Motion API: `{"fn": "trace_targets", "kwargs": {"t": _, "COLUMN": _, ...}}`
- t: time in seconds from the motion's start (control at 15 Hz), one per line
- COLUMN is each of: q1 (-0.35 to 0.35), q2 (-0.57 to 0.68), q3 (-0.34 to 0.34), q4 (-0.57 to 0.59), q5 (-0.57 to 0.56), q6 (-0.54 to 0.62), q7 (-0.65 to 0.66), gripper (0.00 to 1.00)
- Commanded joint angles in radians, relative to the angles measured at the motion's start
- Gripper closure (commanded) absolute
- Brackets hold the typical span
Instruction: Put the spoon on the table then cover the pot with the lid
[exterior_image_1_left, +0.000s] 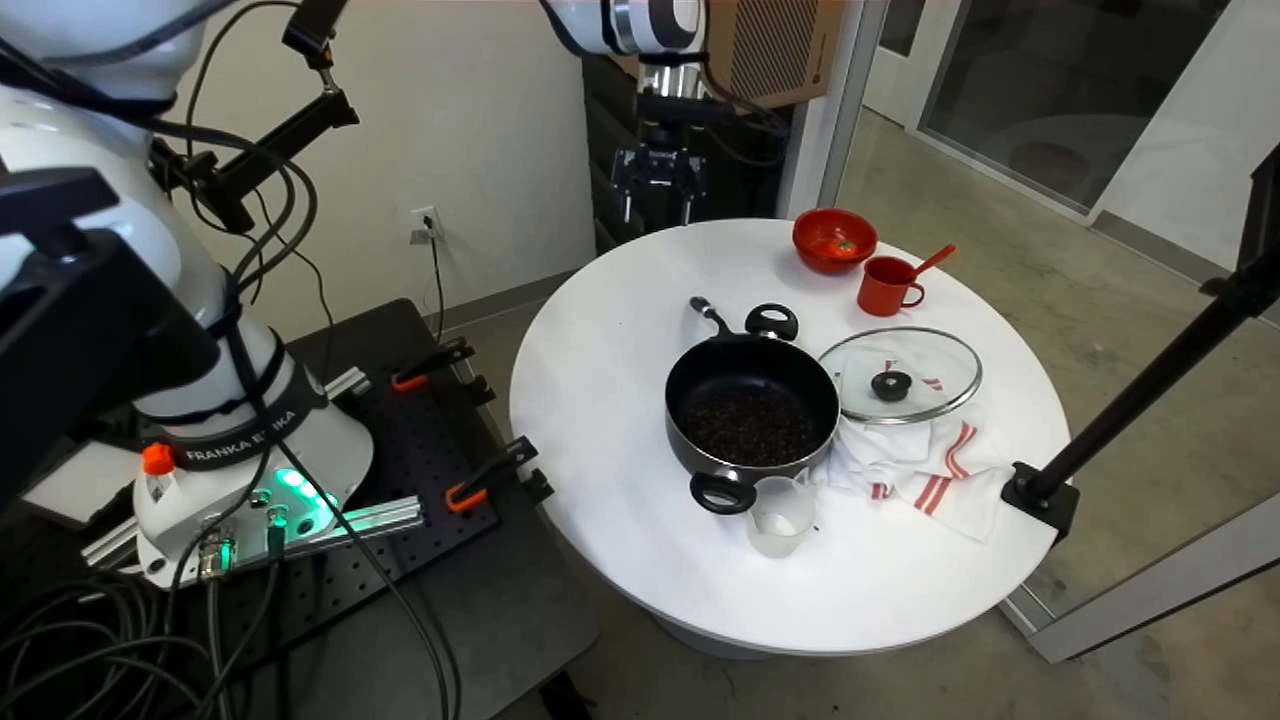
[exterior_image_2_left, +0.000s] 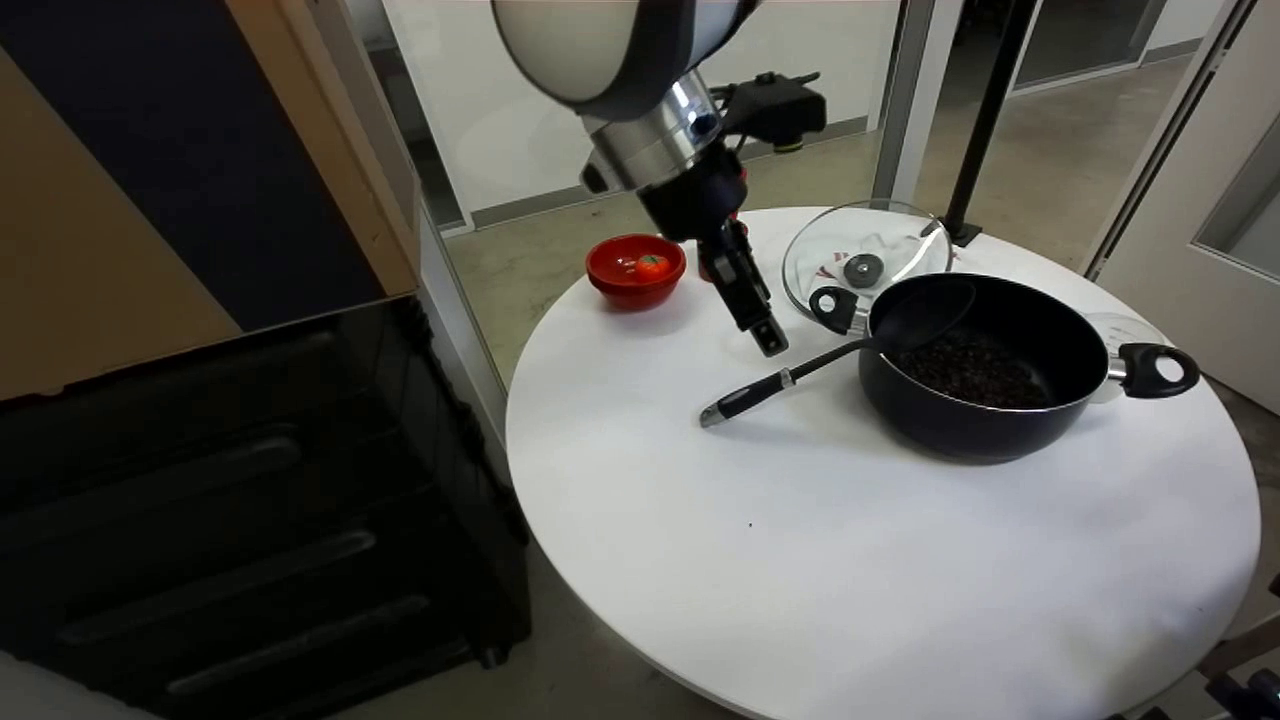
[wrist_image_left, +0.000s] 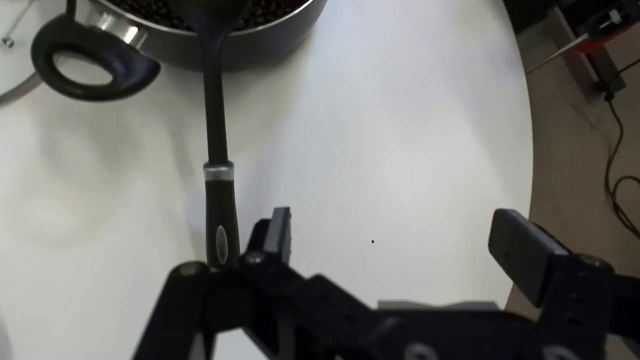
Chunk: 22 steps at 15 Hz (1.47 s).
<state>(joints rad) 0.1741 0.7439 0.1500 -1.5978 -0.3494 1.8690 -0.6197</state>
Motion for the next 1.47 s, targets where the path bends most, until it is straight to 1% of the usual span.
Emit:
{"fn": "trace_targets", "kwargs": {"t": 0.0, "q1": 0.047, "q2": 0.102, "q3": -0.008, "q4": 0.12, "q5": -0.087, "q6": -0.063, "q7": -0.067, "gripper": 0.0}}
{"fn": "trace_targets", "kwargs": {"t": 0.2, "q1": 0.063, "q2": 0.159, "q3": -0.039, "q4": 0.173, "q5": -0.152, "q6": -0.065, "q7": -0.07, "gripper": 0.0}}
{"fn": "trace_targets", "kwargs": {"t": 0.33, "q1": 0.065, "q2": 0.187, "q3": -0.066, "q4": 0.194, "q5": -0.197, "q6": -0.008, "q7": -0.029, "gripper": 0.0}}
{"fn": "trace_targets", "kwargs": {"t": 0.53, "q1": 0.055, "q2": 0.231, "q3": -0.095, "q4": 0.222, "q5": -0.226, "q6": 0.048, "q7": -0.008, "gripper": 0.0}}
{"fn": "trace_targets", "kwargs": {"t": 0.67, "q1": 0.046, "q2": 0.254, "q3": -0.104, "q4": 0.233, "q5": -0.229, "q6": 0.1, "q7": 0.008, "gripper": 0.0}}
{"fn": "trace_targets", "kwargs": {"t": 0.8, "q1": 0.036, "q2": 0.274, "q3": -0.099, "q4": 0.253, "q5": -0.194, "q6": 0.136, "q7": 0.045, "gripper": 0.0}}
{"fn": "trace_targets", "kwargs": {"t": 0.87, "q1": 0.036, "q2": 0.243, "q3": -0.097, "q4": 0.208, "q5": -0.205, "q6": 0.118, "q7": 0.014, "gripper": 0.0}}
{"fn": "trace_targets", "kwargs": {"t": 1.13, "q1": 0.036, "q2": 0.263, "q3": -0.098, "q4": 0.231, "q5": -0.202, "q6": 0.13, "q7": 0.035, "gripper": 0.0}}
{"fn": "trace_targets", "kwargs": {"t": 1.2, "q1": 0.035, "q2": 0.258, "q3": -0.101, "q4": 0.216, "q5": -0.208, "q6": 0.136, "q7": 0.033, "gripper": 0.0}}
{"fn": "trace_targets", "kwargs": {"t": 1.4, "q1": 0.044, "q2": 0.283, "q3": -0.111, "q4": 0.219, "q5": -0.221, "q6": 0.128, "q7": 0.044, "gripper": 0.0}}
